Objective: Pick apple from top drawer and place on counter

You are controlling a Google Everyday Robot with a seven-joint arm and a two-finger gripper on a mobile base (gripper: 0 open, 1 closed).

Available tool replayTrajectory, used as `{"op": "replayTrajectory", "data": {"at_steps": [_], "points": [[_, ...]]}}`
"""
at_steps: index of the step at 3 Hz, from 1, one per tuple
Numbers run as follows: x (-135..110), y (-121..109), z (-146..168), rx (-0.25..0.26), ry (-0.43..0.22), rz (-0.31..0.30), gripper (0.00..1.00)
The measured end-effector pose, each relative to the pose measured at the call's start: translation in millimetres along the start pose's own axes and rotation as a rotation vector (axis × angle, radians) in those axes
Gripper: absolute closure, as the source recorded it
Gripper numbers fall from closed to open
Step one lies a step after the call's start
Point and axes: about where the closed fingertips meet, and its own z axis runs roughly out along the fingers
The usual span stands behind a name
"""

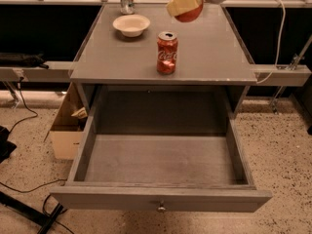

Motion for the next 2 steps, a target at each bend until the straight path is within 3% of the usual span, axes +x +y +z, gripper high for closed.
{"op": "replayTrajectory", "data": {"at_steps": [1, 2], "points": [[-18.6, -21.3, 1.5, 0.085, -0.071, 0.026, 1.00], [-18.6, -21.3, 1.5, 0.085, -0.071, 0.026, 1.00]]}}
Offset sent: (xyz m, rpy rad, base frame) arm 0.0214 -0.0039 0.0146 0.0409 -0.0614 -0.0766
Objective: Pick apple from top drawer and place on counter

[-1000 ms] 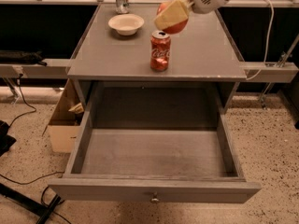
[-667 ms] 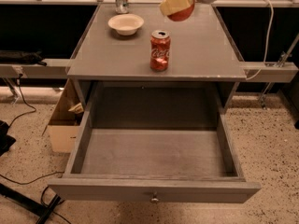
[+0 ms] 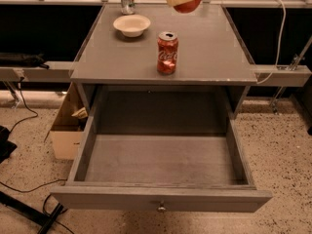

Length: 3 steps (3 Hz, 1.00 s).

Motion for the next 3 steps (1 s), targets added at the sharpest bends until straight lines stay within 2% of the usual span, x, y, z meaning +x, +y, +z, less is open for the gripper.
{"op": "replayTrajectory", "data": {"at_steps": [1, 2, 3], "points": [[-1.3, -21.8, 7.9, 0.048, -0.008, 0.055, 1.00], [0.3, -63.8, 26.1, 0.135, 0.007, 0.132, 1.00], [16.0, -115.6, 44.0, 0.254, 0.039, 0.171, 1.00]]}}
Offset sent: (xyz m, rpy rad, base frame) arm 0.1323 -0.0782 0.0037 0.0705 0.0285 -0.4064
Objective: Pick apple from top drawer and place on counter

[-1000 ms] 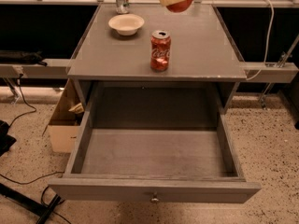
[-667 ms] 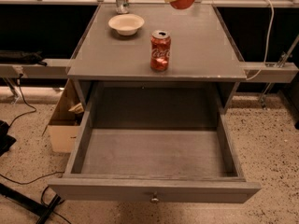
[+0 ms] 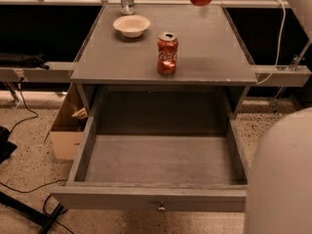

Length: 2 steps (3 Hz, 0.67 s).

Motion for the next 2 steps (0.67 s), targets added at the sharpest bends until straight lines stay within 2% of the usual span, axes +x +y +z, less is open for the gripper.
{"op": "replayTrajectory", "data": {"at_steps": [1, 2], "points": [[21.2, -31.7, 31.0, 0.055, 0.012, -0.004, 1.00], [51.6, -52.6, 56.1, 0.080, 0.016, -0.037, 1.00]]}}
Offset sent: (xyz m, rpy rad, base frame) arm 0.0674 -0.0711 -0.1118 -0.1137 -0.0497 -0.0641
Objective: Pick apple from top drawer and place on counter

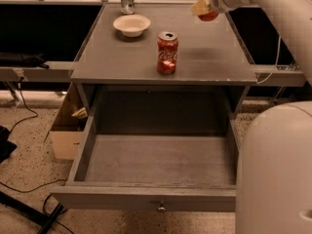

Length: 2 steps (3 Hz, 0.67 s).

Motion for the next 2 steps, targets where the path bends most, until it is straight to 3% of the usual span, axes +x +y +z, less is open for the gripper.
{"op": "replayTrajectory", "data": {"at_steps": [2], "points": [[80.7, -9.5, 66.7, -0.016, -0.055, 0.122, 1.00]]}}
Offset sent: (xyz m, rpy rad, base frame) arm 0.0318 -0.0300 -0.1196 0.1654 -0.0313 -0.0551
